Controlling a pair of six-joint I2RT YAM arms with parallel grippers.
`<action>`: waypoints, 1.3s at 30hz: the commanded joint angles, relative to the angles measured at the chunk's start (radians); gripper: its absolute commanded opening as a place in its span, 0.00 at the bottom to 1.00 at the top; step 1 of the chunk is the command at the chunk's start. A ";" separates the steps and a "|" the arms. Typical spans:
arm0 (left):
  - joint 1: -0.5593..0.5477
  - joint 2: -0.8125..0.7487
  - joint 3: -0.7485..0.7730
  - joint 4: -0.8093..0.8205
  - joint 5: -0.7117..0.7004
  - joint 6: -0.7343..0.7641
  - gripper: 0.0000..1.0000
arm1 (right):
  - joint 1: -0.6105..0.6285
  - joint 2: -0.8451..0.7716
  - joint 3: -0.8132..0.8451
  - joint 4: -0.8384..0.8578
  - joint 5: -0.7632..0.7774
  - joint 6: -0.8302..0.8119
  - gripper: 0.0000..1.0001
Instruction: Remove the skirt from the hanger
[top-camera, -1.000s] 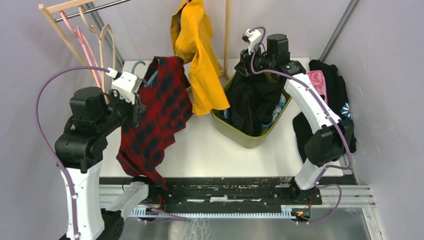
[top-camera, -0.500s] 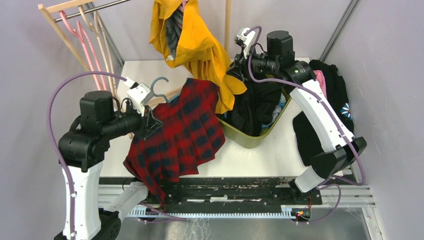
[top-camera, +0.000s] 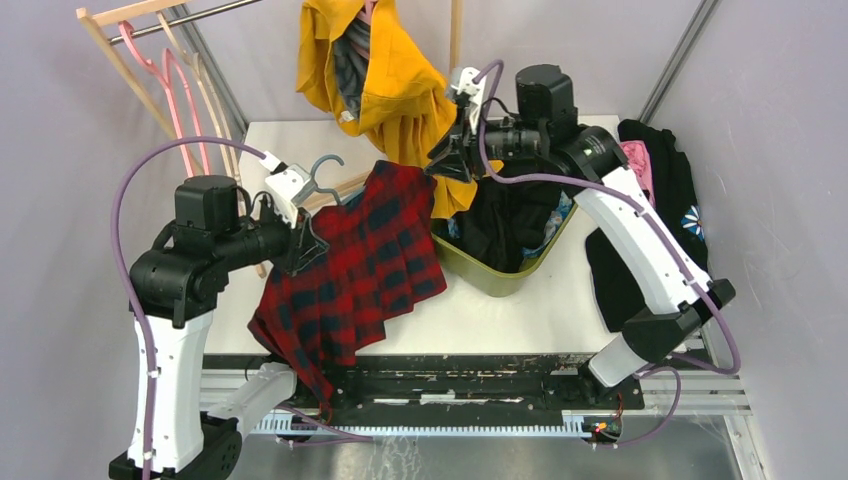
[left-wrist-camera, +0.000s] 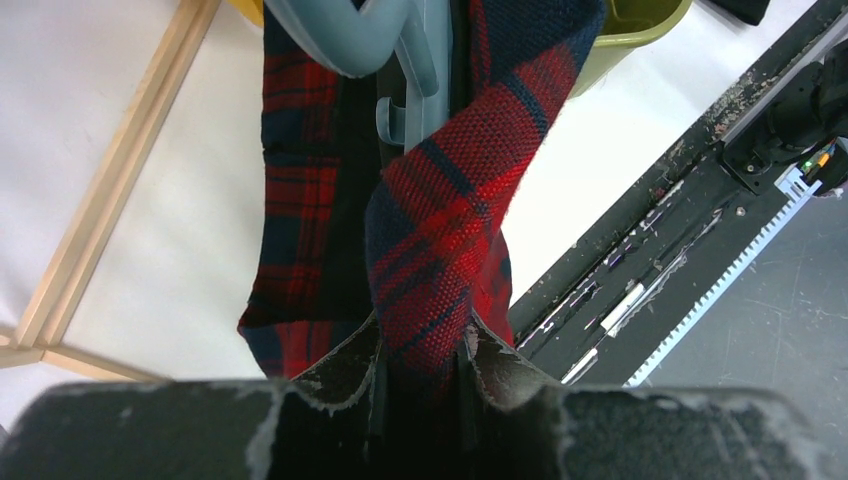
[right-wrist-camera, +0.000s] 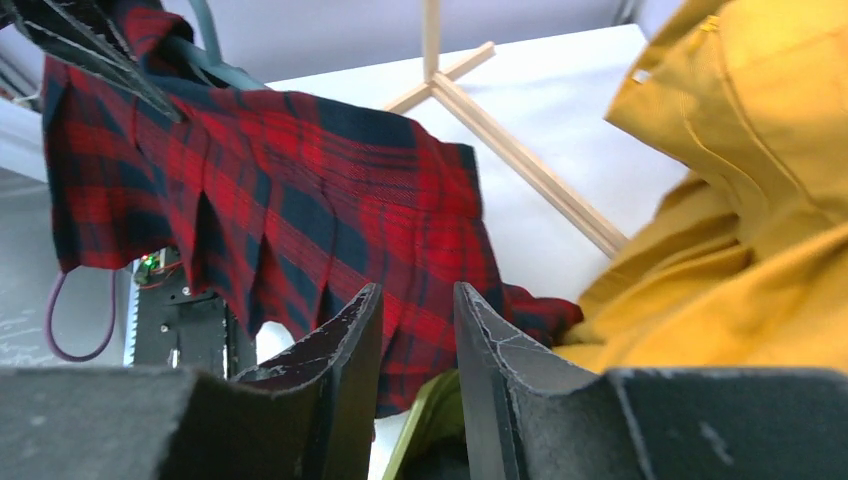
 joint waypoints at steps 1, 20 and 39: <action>-0.002 -0.027 0.043 0.084 0.042 0.048 0.03 | 0.055 0.058 0.095 -0.047 -0.062 -0.034 0.39; -0.033 0.049 0.144 0.098 0.178 0.029 0.03 | 0.218 0.219 0.194 -0.083 -0.144 -0.028 0.41; -0.065 0.116 0.169 0.097 0.119 0.029 0.03 | 0.190 0.202 0.084 -0.207 0.005 -0.214 0.01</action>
